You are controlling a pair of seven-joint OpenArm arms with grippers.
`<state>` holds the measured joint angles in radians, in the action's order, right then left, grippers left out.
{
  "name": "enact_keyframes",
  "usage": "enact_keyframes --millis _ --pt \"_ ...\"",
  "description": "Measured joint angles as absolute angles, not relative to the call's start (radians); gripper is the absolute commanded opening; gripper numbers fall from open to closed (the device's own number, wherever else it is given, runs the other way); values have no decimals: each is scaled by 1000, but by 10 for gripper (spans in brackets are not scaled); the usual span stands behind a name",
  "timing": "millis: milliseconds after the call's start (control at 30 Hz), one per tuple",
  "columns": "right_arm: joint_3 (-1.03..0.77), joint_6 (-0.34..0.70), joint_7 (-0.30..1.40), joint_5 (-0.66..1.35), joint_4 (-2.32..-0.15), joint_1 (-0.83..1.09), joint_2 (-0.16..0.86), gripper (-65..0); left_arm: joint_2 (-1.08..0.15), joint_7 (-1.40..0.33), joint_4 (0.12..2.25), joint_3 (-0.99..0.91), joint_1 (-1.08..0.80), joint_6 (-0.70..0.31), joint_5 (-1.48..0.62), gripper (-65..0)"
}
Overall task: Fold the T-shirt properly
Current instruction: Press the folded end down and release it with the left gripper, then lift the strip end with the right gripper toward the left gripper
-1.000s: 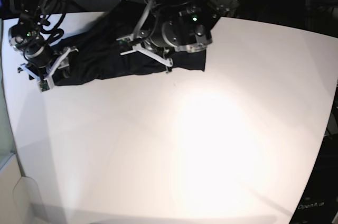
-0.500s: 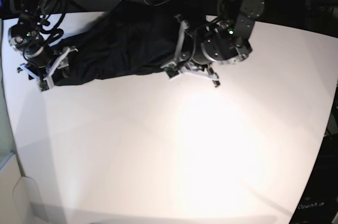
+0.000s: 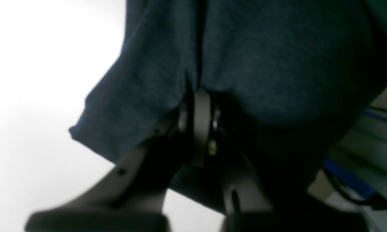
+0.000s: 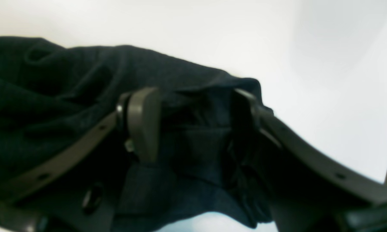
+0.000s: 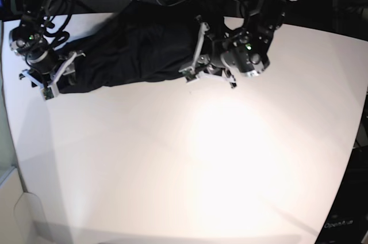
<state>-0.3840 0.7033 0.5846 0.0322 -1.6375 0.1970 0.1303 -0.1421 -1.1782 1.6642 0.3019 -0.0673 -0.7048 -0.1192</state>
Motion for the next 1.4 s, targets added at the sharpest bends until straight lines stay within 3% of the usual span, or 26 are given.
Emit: enact_keyframes --millis 267,667,1267,1333,1400 --pt "-384 703 583 -88 -1642 138 138 -302 -139 -1106 1563 268 10 -707 -127 -634" --pt "-393 704 593 -97 -1748 162 149 -302 -165 -986 1439 150 59 -719 -177 -634" --pt "-521 703 982 193 -1853 85 97 -299 -239 -980 1441 94 65 -715 -170 -634" --pt "-543 703 1049 193 -1849 55 69 -260 -242 -987 1441 85 67 -711 -161 -634" --pt "-557 703 1082 194 -1850 36 55 -176 -244 -988 1443 85 70 -711 -155 -634"
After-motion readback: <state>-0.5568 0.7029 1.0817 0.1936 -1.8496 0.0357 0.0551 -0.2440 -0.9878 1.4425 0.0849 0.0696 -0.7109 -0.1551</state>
